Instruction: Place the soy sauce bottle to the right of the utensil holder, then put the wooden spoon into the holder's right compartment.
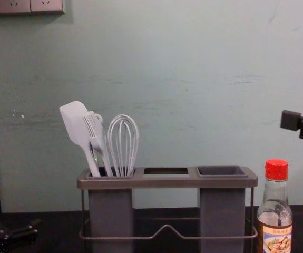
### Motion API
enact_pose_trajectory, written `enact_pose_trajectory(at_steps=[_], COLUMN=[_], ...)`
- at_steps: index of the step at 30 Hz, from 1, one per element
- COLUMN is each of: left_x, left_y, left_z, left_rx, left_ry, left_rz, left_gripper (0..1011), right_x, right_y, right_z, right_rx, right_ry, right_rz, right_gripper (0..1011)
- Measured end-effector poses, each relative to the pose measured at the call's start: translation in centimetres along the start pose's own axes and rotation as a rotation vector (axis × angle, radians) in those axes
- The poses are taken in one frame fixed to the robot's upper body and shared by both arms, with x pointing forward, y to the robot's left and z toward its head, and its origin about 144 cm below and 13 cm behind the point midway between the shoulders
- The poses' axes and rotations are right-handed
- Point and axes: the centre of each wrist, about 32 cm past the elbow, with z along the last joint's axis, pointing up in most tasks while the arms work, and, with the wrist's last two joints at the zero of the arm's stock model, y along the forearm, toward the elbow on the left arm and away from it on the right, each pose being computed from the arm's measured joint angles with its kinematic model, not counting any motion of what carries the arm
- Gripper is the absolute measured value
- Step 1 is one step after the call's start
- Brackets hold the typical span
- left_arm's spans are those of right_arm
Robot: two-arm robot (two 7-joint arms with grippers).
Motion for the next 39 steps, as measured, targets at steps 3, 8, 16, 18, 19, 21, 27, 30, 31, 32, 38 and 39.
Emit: enact_pose_trajectory(at_steps=[3,8,16,18,19,21,27,30,31,32,38,39], left_x=[0.0,0.0,0.0,0.0,0.0,0.0,0.0,0.0,0.0,0.0,0.0,0.0], left_y=[0.0,0.0,0.0,0.0,0.0,0.0,0.0,0.0,0.0,0.0,0.0,0.0], left_z=[0.0,0.0,0.0,0.0,0.0,0.0,0.0,0.0,0.0,0.0,0.0,0.0], left_rx=[0.000,0.000,0.000,0.000,0.000,0.000,0.000,0.000,0.000,0.000,0.000,0.000], left_ry=[0.000,0.000,0.000,0.000,0.000,0.000,0.000,0.000,0.000,0.000,0.000,0.000], left_rz=[0.000,0.000,0.000,0.000,0.000,0.000,0.000,0.000,0.000,0.000,0.000,0.000], left_gripper=[1005,1005,1005,1005,1005,1005,1005,1005,1005,1005,1005,1005], right_x=[-1.3,-2.5,-4.6,-5.6,-6.0,-7.1,-9.2,-9.7,-9.9,-10.0,-10.6,-10.8], right_y=[0.3,0.7,2.0,2.5,2.8,3.6,6.2,7.4,7.7,7.9,9.7,10.1], right_z=[1.1,1.8,1.9,2.2,2.3,2.6,2.7,2.4,2.3,2.2,1.4,1.2], right_rx=[-0.025,-0.042,-0.091,-0.147,-0.174,-0.255,-0.468,-0.555,-0.575,-0.597,-0.724,-0.745], right_ry=[-0.013,0.006,0.067,0.078,0.082,0.100,0.177,0.213,0.221,0.227,0.275,0.282], right_rz=[0.035,0.121,0.218,0.219,0.216,0.217,0.236,0.235,0.233,0.230,0.194,0.184], right_gripper=[1003,1003,1002,1003,1003,1003,1003,1003,1003,1003,1003,1003])
